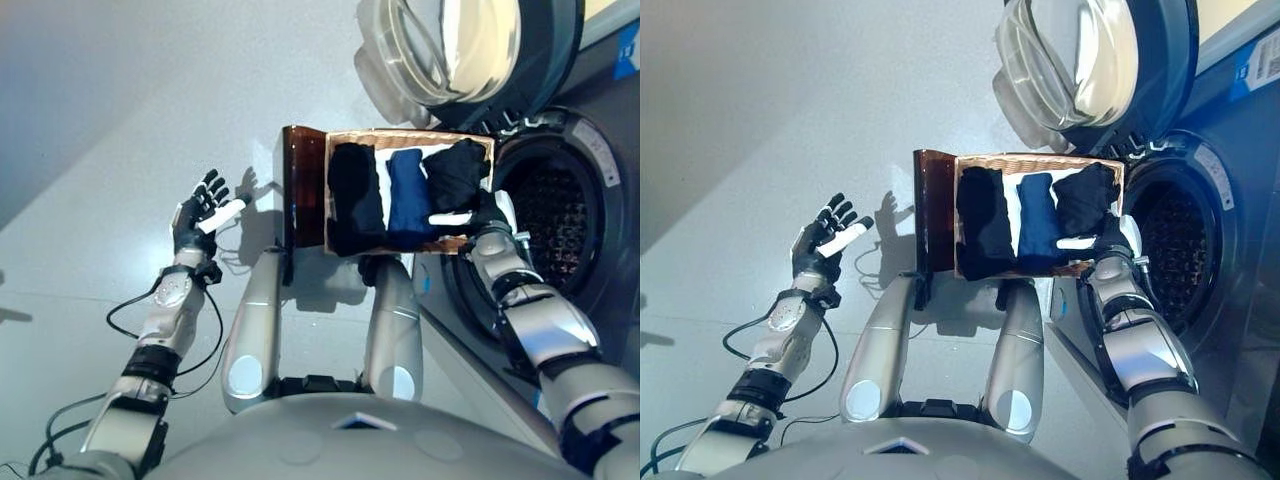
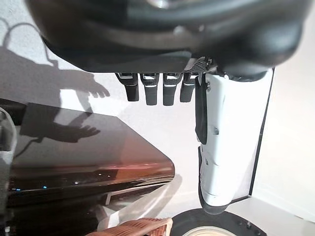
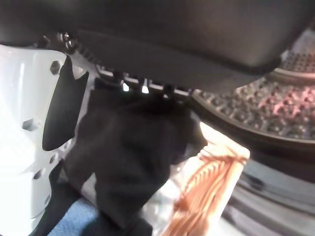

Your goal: Pick up the clothes and place them into the washing machine

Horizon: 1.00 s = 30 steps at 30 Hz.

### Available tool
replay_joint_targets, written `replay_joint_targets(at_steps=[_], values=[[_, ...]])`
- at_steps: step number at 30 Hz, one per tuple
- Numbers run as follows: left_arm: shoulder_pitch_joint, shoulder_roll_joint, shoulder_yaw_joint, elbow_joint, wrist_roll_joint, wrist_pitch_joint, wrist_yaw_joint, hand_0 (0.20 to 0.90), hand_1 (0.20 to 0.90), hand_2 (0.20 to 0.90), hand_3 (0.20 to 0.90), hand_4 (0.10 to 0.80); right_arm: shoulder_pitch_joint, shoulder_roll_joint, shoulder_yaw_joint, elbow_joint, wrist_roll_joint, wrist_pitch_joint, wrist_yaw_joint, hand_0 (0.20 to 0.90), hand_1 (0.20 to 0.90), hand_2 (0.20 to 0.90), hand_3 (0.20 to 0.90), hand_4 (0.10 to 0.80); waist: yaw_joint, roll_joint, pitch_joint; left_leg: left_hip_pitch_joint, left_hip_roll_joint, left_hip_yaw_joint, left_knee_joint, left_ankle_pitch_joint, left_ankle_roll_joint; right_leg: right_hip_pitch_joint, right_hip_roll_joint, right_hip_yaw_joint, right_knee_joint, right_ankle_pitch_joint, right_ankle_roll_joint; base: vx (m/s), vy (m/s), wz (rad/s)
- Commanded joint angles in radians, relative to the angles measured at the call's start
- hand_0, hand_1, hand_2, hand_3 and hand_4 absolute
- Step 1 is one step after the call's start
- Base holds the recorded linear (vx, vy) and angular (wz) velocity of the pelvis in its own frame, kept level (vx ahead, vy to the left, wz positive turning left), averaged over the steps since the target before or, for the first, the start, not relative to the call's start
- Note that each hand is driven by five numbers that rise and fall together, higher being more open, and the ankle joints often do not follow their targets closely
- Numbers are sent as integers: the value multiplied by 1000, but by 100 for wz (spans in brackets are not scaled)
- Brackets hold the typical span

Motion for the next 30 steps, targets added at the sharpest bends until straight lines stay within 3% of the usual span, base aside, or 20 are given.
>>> replay_joint_targets(at_steps=[1,15,16,17,18,19,30], values=[[37,32,-5,-119,-20,-86,-11,900,900,900,900,800,-21,-98,39,19,-34,-4,-22,900,900,900,900,800,20,40,-84,-29,10,8,-18,1,-36,24,-7,-3,22,-66,2,-21,-10,9],[39,24,1,-146,-10,-67,-25,900,900,900,900,800,-50,-16,133,71,-159,36,39,900,900,900,900,800,43,53,-85,-97,0,-5,99,-42,-24,-41,-17,8,148,-127,-20,-11,-3,5],[39,25,2,-146,-11,-67,-28,900,900,900,900,800,-51,-12,135,78,-166,40,46,771,771,771,771,708,45,55,-84,-98,-3,-6,105,-45,-23,-43,-17,9,155,-132,-20,1,0,3],[39,25,4,-143,-11,-66,-29,900,900,900,900,800,-49,-9,135,82,-172,42,50,535,535,535,535,539,46,55,-84,-98,-4,-7,108,-47,-22,-44,-18,10,160,-134,-21,6,-3,5],[40,25,3,-143,-13,-65,-31,900,900,900,900,800,-49,-9,135,87,-176,45,52,535,535,535,535,539,47,55,-84,-99,-4,-8,113,-49,-21,-46,-19,11,165,-138,-21,4,-1,5],[40,25,3,-143,-13,-65,-31,900,900,900,900,800,-49,-9,135,87,-176,45,52,200,200,200,200,300,47,55,-85,-99,-4,-8,113,-50,-21,-46,-19,11,165,-138,-21,7,-4,5],[32,27,3,-132,-8,-55,-34,900,900,900,900,800,-47,-14,113,108,-182,60,52,200,200,200,200,300,48,51,-90,-94,-9,-5,115,-56,-14,-45,-19,17,168,-142,-22,0,0,0]])
